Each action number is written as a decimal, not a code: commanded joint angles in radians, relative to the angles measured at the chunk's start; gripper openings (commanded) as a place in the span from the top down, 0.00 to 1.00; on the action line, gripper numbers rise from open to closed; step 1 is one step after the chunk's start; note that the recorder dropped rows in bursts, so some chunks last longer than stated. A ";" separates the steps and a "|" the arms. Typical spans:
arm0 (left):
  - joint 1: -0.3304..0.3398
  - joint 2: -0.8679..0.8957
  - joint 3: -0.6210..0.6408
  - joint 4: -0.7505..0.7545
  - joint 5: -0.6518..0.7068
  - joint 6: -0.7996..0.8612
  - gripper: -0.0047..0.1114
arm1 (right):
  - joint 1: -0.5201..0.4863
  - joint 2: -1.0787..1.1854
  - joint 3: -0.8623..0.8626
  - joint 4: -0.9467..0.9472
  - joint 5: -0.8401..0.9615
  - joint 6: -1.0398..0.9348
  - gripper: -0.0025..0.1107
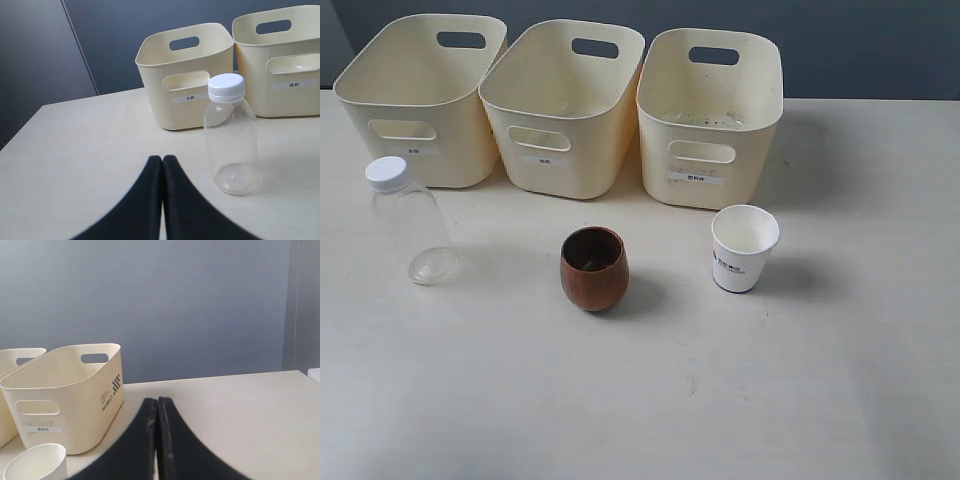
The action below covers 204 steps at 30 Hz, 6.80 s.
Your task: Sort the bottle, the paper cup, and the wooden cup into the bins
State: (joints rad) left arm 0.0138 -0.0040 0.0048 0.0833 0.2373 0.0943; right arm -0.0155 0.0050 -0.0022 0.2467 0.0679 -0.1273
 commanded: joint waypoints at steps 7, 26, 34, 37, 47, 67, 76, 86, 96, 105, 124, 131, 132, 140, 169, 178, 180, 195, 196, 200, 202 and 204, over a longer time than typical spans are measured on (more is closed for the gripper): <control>0.003 0.004 -0.005 -0.003 -0.005 -0.005 0.96 | -0.006 -0.005 0.002 0.003 -0.006 0.000 0.98; 0.003 0.004 -0.005 -0.003 -0.005 -0.005 0.96 | -0.006 -0.005 0.002 0.003 -0.006 0.000 0.98; 0.003 0.004 -0.005 -0.003 -0.005 -0.005 0.96 | -0.006 -0.005 0.002 0.003 -0.006 0.000 0.98; 0.003 0.004 -0.005 -0.003 -0.005 -0.005 0.96 | -0.006 -0.005 0.002 0.003 -0.006 0.000 0.98; 0.003 0.004 -0.005 -0.003 -0.005 -0.005 0.96 | -0.006 -0.005 0.002 0.003 -0.006 0.000 0.98; 0.003 0.004 -0.005 -0.003 -0.005 -0.005 0.96 | -0.006 -0.005 0.002 0.241 -0.059 0.057 0.98; 0.003 0.004 -0.005 -0.003 -0.005 -0.005 0.96 | -0.006 -0.005 0.002 0.366 -0.077 0.067 0.98; 0.003 0.004 -0.005 -0.003 -0.005 -0.005 0.96 | -0.006 -0.005 0.002 0.360 -0.162 0.075 0.98; -0.011 0.004 -0.005 -0.003 -0.005 -0.005 0.96 | -0.004 -0.005 -0.213 0.276 -0.176 0.127 0.98; -0.018 0.004 -0.005 -0.003 -0.005 -0.005 0.96 | -0.004 0.245 -0.620 0.104 -0.014 0.108 0.98; -0.018 0.004 -0.005 -0.003 -0.005 -0.005 0.96 | 0.117 0.933 -1.285 0.414 0.590 -0.654 0.98; -0.018 0.004 -0.005 -0.003 -0.005 -0.005 0.96 | 0.217 1.113 -1.364 0.305 0.680 -0.811 0.98; -0.018 0.004 -0.005 -0.003 -0.005 -0.005 0.96 | 0.233 1.139 -1.376 0.258 0.700 -0.811 0.98; -0.018 0.004 -0.005 -0.003 -0.005 -0.005 0.96 | 0.359 1.344 -1.401 0.072 0.866 -0.804 0.98; -0.018 0.004 -0.005 -0.003 -0.005 -0.005 0.96 | 0.544 1.829 -1.399 -0.218 1.072 -0.517 0.98; -0.018 0.004 -0.005 -0.003 -0.005 -0.005 0.96 | 0.544 1.856 -1.399 -0.218 1.028 -0.468 0.51; -0.018 0.004 -0.005 -0.003 -0.005 -0.005 0.96 | 0.544 1.856 -1.399 -0.218 1.016 -0.468 0.53; -0.018 0.004 -0.005 -0.003 -0.005 -0.005 0.96 | 0.544 1.954 -1.399 -0.222 0.991 -0.467 0.52; -0.018 0.004 -0.005 -0.003 -0.005 -0.005 0.96 | 0.544 1.966 -1.399 -0.222 0.984 -0.467 0.52; -0.018 0.004 -0.005 -0.003 -0.005 -0.005 0.96 | 0.544 1.990 -1.399 -0.222 0.980 -0.467 0.60; -0.018 0.004 -0.005 -0.003 -0.005 -0.005 0.96 | 0.547 1.991 -1.399 -0.254 0.986 -0.467 0.84; -0.018 0.004 -0.005 -0.003 -0.005 -0.005 0.96 | 0.550 1.984 -1.399 -0.291 0.995 -0.473 0.97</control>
State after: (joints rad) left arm 0.0072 -0.0040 0.0048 0.0833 0.2373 0.0943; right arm 0.5292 1.9984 -1.3979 0.0000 1.0521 -0.5942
